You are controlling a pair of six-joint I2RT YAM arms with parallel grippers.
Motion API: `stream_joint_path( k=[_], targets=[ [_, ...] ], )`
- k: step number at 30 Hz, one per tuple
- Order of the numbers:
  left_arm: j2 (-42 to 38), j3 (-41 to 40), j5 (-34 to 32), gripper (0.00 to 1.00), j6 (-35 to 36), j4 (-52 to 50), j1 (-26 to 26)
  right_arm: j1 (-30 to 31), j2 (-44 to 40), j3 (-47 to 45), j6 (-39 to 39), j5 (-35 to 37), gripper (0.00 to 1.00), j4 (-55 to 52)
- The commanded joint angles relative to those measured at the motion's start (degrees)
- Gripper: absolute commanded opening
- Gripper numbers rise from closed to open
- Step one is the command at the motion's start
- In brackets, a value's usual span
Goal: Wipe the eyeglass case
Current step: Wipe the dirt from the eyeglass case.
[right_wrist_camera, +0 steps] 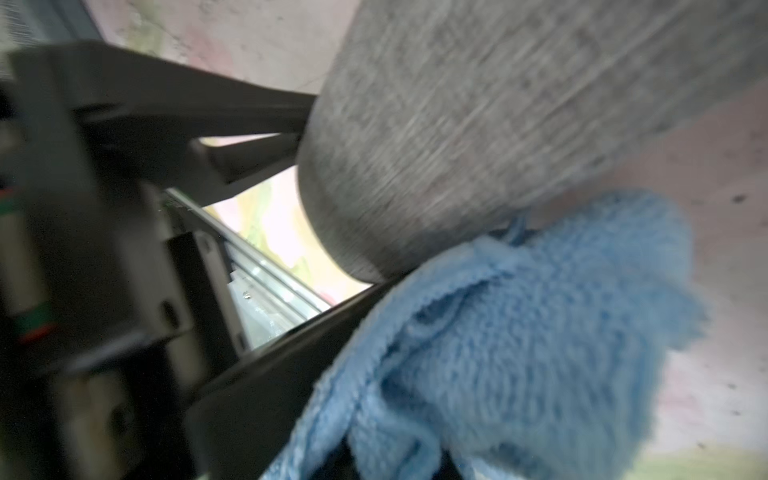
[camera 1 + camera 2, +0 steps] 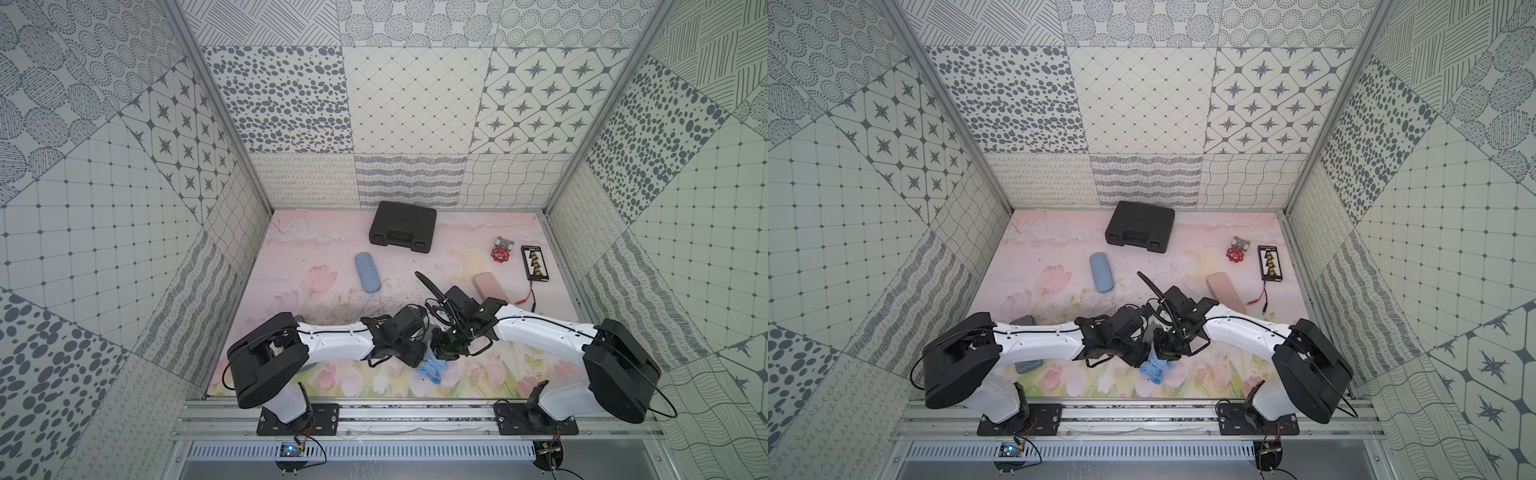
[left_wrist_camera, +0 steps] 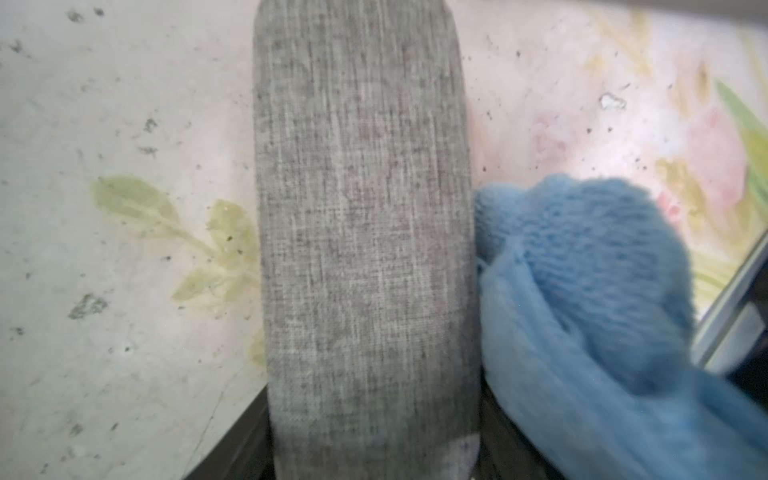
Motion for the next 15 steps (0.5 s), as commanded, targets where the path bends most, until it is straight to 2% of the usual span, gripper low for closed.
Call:
stream_joint_path(
  k=[1, 3, 5, 7, 9, 12, 14, 15],
  targets=[
    [-0.57, -0.95, 8.77, 0.28, -2.04, 0.94, 1.26, -8.80, -7.20, 0.05, -1.91, -11.08, 0.00, 6.96],
    [-0.63, -1.02, 9.67, 0.28, -1.73, 0.70, 1.20, -15.84, -8.98, -0.49, -1.75, -11.87, 0.00, 6.75],
    [-0.78, -1.30, 10.11, 0.28, -1.64, 1.23, 1.21, -19.16, -8.34, 1.13, -4.32, -5.68, 0.00, 2.11],
    [-0.77, -1.48, 10.02, 0.28, -1.71, 1.58, 1.26, -17.67, -5.39, 4.59, -7.71, 6.18, 0.00, -4.86],
    [-0.79, -1.31, 9.86, 0.28, -1.85, 1.60, 1.25, -13.12, -2.58, 6.24, -7.84, 12.23, 0.00, -5.75],
    [-1.10, -0.95, 9.84, 0.28, -2.70, 1.95, 1.21, -7.44, 1.07, 5.01, -5.39, 10.29, 0.00, 0.07],
    [-1.88, -1.40, 10.69, 0.27, -3.89, 3.34, 1.46, -7.72, 4.20, 3.66, -5.51, 12.22, 0.00, 0.19],
    [-2.37, -2.00, 11.98, 0.27, -4.94, 4.82, 1.79, -9.17, 5.87, 3.75, -6.92, 15.71, 0.00, -1.96]
  ],
)
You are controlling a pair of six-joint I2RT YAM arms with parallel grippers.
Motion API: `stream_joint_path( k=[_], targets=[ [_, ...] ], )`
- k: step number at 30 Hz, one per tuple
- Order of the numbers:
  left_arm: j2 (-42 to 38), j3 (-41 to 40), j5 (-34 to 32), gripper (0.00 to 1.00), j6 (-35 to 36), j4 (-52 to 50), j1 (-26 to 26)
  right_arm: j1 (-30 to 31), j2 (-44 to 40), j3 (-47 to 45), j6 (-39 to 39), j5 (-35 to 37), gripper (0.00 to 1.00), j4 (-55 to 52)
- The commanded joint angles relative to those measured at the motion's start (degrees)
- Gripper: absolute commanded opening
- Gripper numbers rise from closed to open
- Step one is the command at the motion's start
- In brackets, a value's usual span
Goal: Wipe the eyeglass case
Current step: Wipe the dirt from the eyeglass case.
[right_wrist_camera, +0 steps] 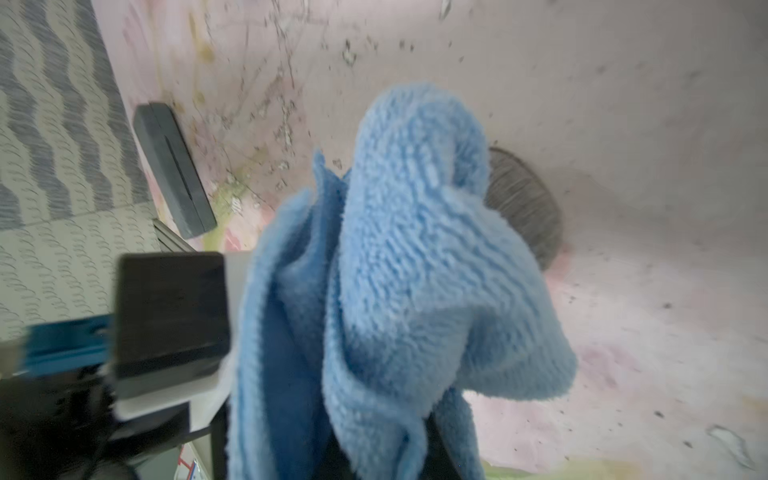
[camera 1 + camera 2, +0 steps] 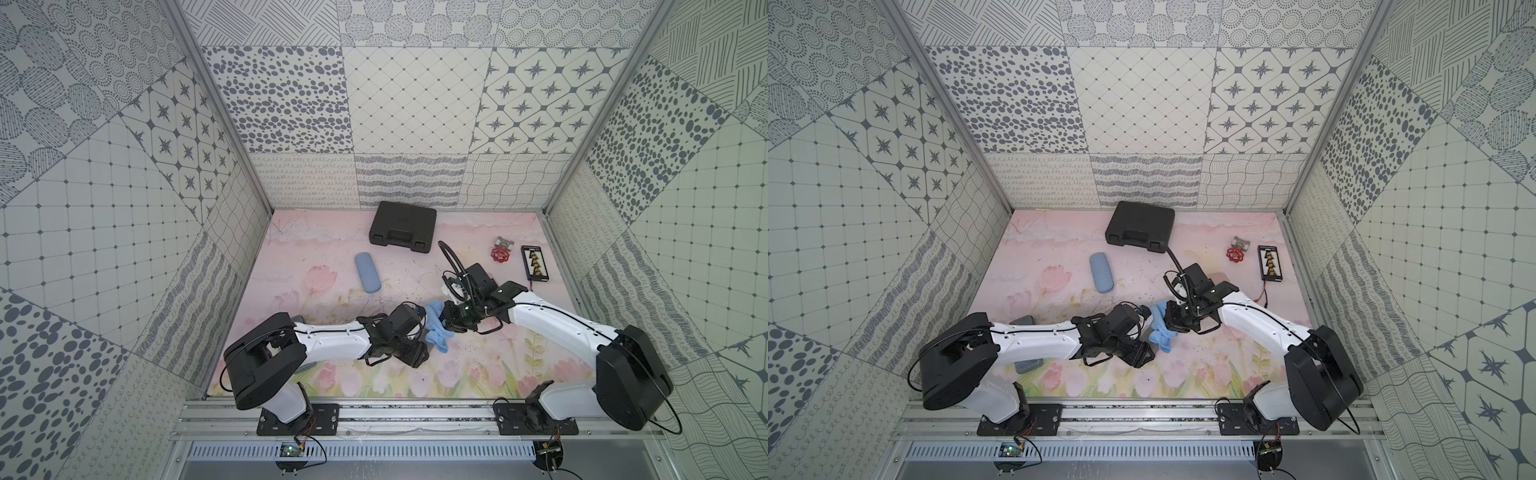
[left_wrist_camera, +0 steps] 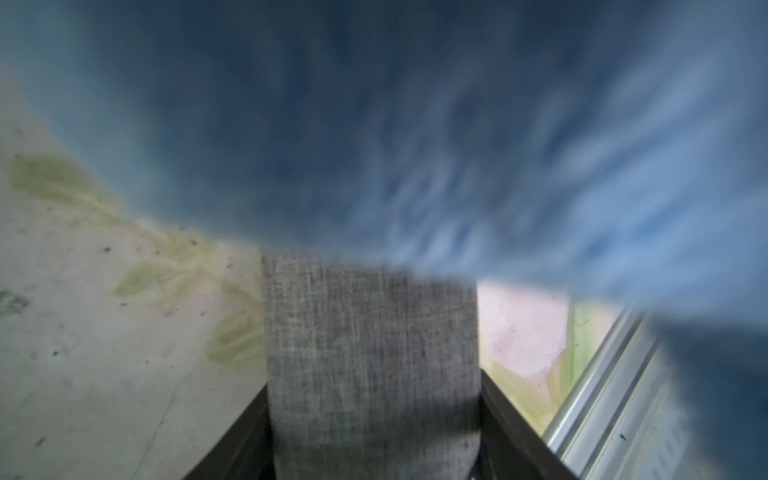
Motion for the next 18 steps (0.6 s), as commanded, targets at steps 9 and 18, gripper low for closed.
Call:
stream_joint_path(
  k=[9, 18],
  targets=[
    [-4.45, -7.51, 17.90, 0.26, -13.32, 14.91, 7.47, -10.31, 4.33, 3.43, -11.03, 30.55, 0.00, -12.82],
    [-0.60, -8.19, 27.31, 0.26, -23.44, 26.74, 11.30, -0.97, 10.28, 2.50, -5.60, 22.14, 0.00, -1.29]
  ],
)
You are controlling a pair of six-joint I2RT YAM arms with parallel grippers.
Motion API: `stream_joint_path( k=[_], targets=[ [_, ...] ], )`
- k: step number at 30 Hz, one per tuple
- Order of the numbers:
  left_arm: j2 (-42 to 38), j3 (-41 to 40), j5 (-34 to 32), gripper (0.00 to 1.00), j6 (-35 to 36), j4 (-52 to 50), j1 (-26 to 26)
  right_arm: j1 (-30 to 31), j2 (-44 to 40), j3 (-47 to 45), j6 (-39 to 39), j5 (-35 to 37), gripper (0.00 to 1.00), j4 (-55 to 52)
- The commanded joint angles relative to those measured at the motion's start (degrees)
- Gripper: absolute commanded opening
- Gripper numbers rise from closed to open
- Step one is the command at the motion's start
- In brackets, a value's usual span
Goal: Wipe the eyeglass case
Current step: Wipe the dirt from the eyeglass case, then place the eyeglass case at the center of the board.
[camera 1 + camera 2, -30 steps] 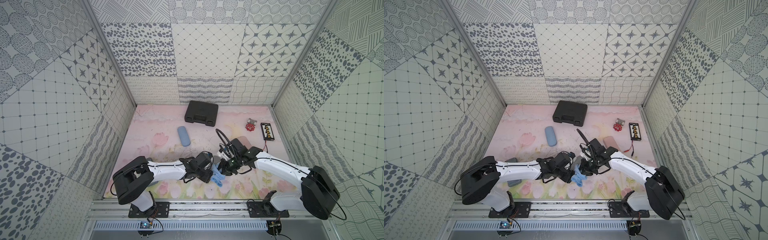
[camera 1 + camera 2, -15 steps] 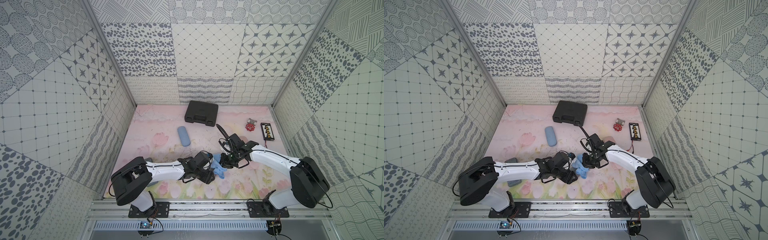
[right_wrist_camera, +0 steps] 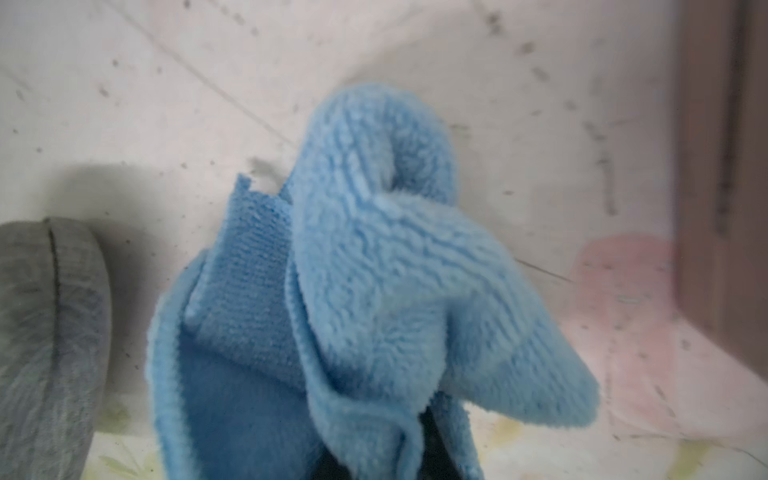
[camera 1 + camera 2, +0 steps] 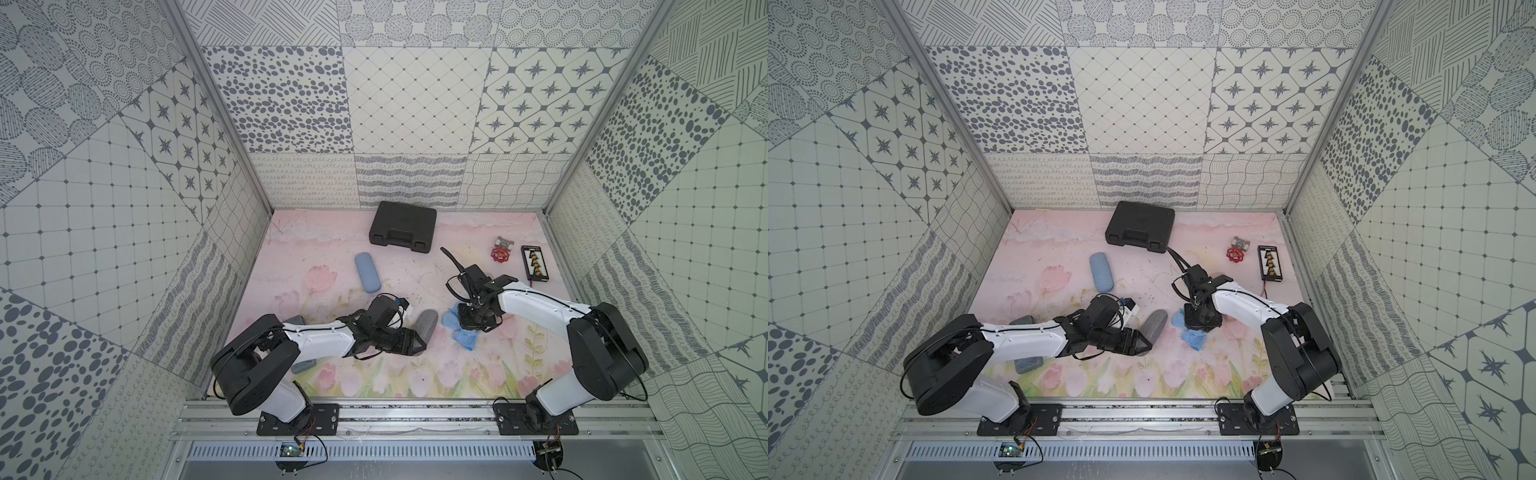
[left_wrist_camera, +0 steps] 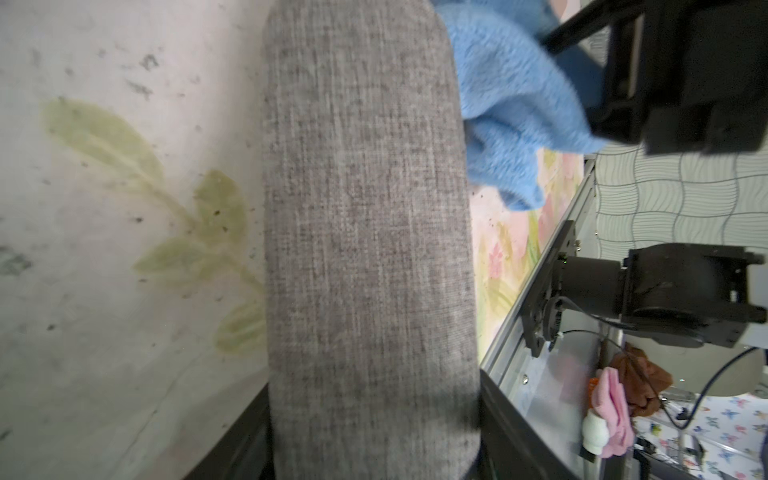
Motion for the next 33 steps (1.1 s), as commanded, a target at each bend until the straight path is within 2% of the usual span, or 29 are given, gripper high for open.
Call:
stream_joint_path(
  k=[1, 4, 8, 15, 20, 22, 24, 28, 30, 33],
  targets=[
    [1.91, 0.02, 10.61, 0.26, -9.19, 11.60, 1.51, 3.10, 2.47, 0.66, 2.12, -4.25, 0.00, 7.17],
    [2.72, 0.05, 11.92, 0.26, -10.21, 12.53, 2.31, 4.34, 2.23, -0.88, 3.15, -10.74, 0.00, 13.91],
    [4.23, 0.30, 12.52, 0.23, -10.59, 11.77, 4.72, 6.18, -2.79, -5.85, 6.07, -18.82, 0.00, 21.29],
    [7.54, 2.38, 12.74, 0.21, -10.88, 12.47, 5.88, 19.24, -9.42, -6.28, 8.60, -21.72, 0.00, 23.02],
    [7.31, 2.28, 10.98, 0.21, -10.92, 11.65, 6.24, 21.45, -17.64, -7.91, 11.64, -26.21, 0.00, 27.43],
    [6.95, 2.34, 9.88, 0.21, -10.55, 10.65, 6.15, 19.84, -21.67, -8.73, 11.90, -28.05, 0.00, 26.78],
    [6.56, 2.51, 8.50, 0.21, -10.42, 9.80, 6.23, 15.70, -25.43, -10.11, 12.40, -30.98, 0.00, 25.50],
    [6.04, 3.02, 5.05, 0.22, -11.53, 9.51, 6.00, 0.18, -33.52, -11.67, 10.22, -34.13, 0.00, 16.84],
    [6.03, 4.24, 2.74, 0.24, -11.24, 8.16, 5.25, -7.26, -35.41, -9.77, 7.01, -31.07, 0.00, 9.26],
    [6.78, 8.70, -3.11, 0.26, -8.71, 1.15, 2.35, -15.27, -34.10, -5.06, 2.21, -20.12, 0.00, -2.41]
  ],
)
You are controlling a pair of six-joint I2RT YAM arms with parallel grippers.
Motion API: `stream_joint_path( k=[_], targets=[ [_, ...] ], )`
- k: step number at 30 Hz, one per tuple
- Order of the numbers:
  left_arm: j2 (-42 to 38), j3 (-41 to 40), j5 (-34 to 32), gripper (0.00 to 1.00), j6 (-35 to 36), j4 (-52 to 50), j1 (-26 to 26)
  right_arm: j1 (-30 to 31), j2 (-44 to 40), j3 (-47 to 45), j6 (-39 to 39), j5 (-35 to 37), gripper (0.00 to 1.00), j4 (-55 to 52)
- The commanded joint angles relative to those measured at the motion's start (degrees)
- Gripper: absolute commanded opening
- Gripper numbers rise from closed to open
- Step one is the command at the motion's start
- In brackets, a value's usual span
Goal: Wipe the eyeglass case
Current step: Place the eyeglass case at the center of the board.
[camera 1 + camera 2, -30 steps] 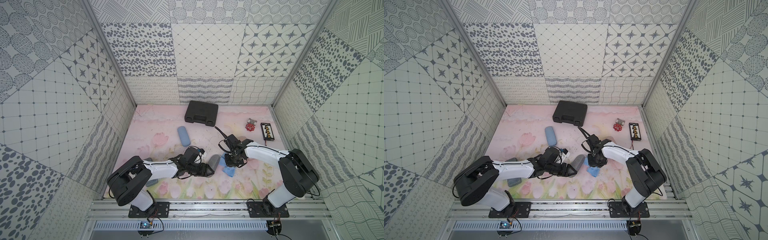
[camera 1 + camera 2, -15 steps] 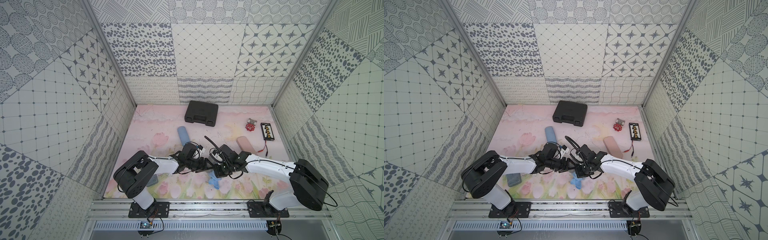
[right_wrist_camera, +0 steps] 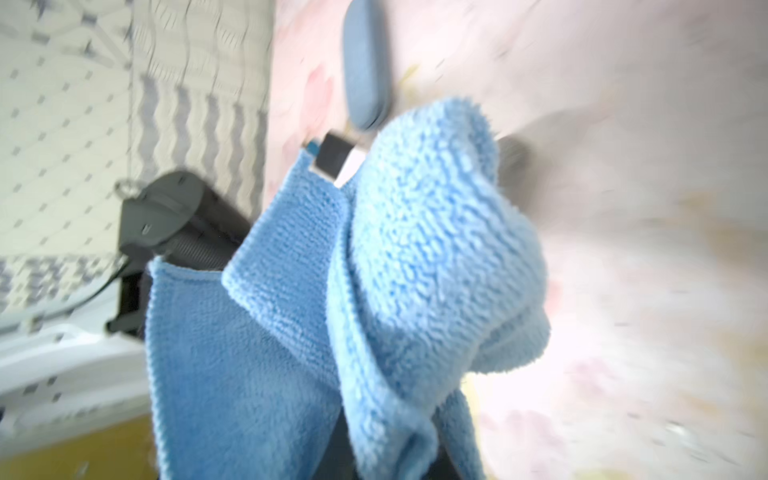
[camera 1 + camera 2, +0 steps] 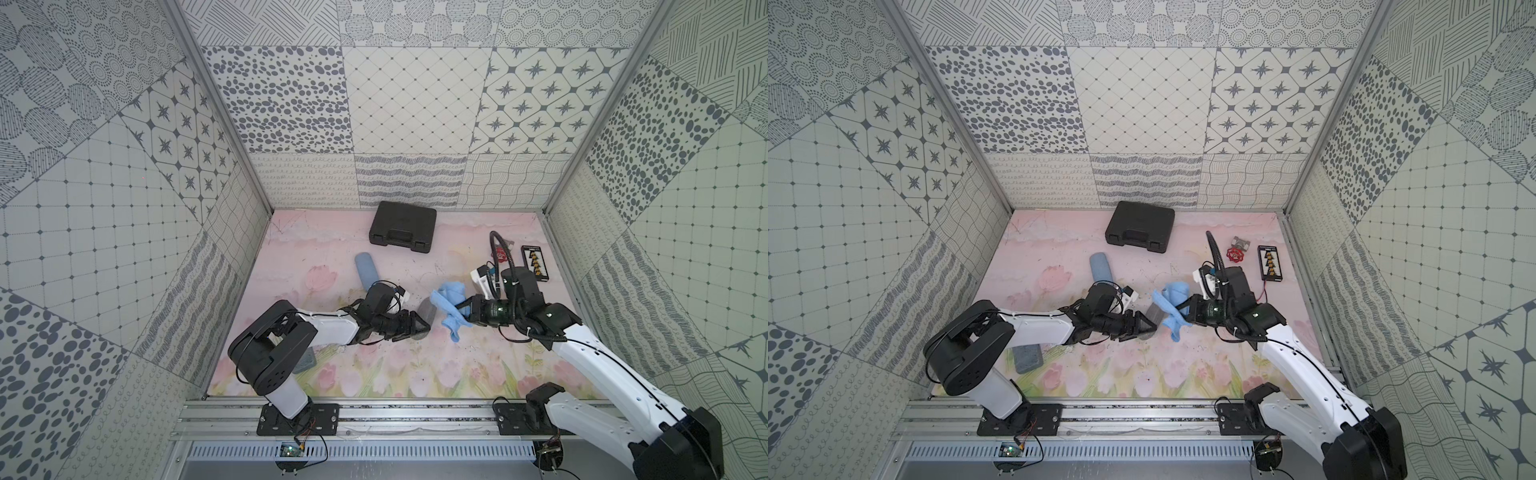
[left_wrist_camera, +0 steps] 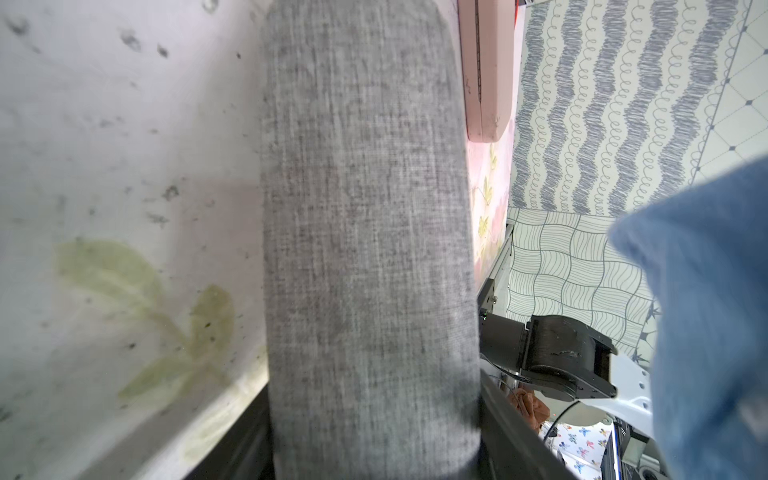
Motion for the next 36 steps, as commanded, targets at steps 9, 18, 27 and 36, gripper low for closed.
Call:
stream_joint_path(
  k=[9, 18, 27, 36],
  targets=[
    [9.63, 21.43, -26.87, 0.35, 0.83, -21.89, -12.05, -12.62, 2.83, 6.38, -7.12, 14.76, 0.00, -13.12],
    [22.35, 36.36, -32.47, 0.62, -5.68, -28.81, -17.33, -13.55, 3.93, 4.93, -6.98, 14.72, 0.00, -10.37],
    [27.10, 42.16, -30.42, 0.99, -5.98, -28.85, -17.73, -13.77, 4.33, 3.73, -7.20, 13.86, 0.00, -9.37],
    [17.13, 39.11, -39.79, 0.99, 1.19, -37.71, -17.64, -13.69, 4.29, 4.28, -8.93, 12.94, 0.00, -11.57]
  ],
)
